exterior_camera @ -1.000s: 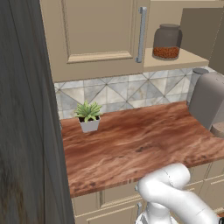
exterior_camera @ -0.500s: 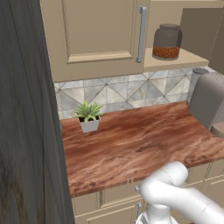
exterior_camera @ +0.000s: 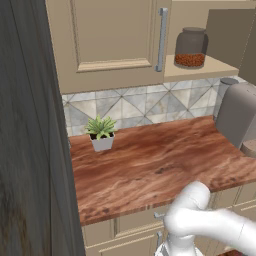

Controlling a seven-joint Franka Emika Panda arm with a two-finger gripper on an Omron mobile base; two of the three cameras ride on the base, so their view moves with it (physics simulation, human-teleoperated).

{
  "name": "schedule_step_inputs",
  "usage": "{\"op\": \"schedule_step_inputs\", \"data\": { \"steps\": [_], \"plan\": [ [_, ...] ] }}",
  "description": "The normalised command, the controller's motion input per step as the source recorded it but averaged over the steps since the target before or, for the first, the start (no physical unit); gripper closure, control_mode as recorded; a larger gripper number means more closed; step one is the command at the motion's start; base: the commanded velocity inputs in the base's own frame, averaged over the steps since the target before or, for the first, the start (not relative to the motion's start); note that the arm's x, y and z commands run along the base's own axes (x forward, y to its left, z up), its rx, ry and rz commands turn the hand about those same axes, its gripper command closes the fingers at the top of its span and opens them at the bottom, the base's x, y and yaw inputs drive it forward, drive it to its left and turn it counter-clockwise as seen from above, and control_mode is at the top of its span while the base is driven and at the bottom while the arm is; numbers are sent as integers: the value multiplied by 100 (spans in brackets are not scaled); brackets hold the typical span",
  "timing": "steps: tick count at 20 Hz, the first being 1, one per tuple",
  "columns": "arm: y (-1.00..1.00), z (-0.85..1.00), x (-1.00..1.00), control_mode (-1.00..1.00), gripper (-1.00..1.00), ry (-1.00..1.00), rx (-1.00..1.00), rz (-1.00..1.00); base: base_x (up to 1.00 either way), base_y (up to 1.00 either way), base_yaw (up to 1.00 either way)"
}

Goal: Pick the jar and jar from the dining table and place them in the open cabinet. Close the cabinet after placing the objects.

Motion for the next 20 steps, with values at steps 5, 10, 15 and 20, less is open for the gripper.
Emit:
{"op": "schedule_step_inputs", "data": {
  "steps": [5, 10, 15, 20],
  "plan": [
    [-43, 0, 46, -100, -100, -6, 8, 19, 0, 0, 0],
    [-28, 1, 45, -100, -100, -5, 6, 19, 0, 0, 0],
    [-4, 9, 27, -100, -100, -1, 2, 11, 0, 0, 0],
    [3, 28, 0, -100, -100, -6, -1, 7, 0, 0, 0]
  ]
}}
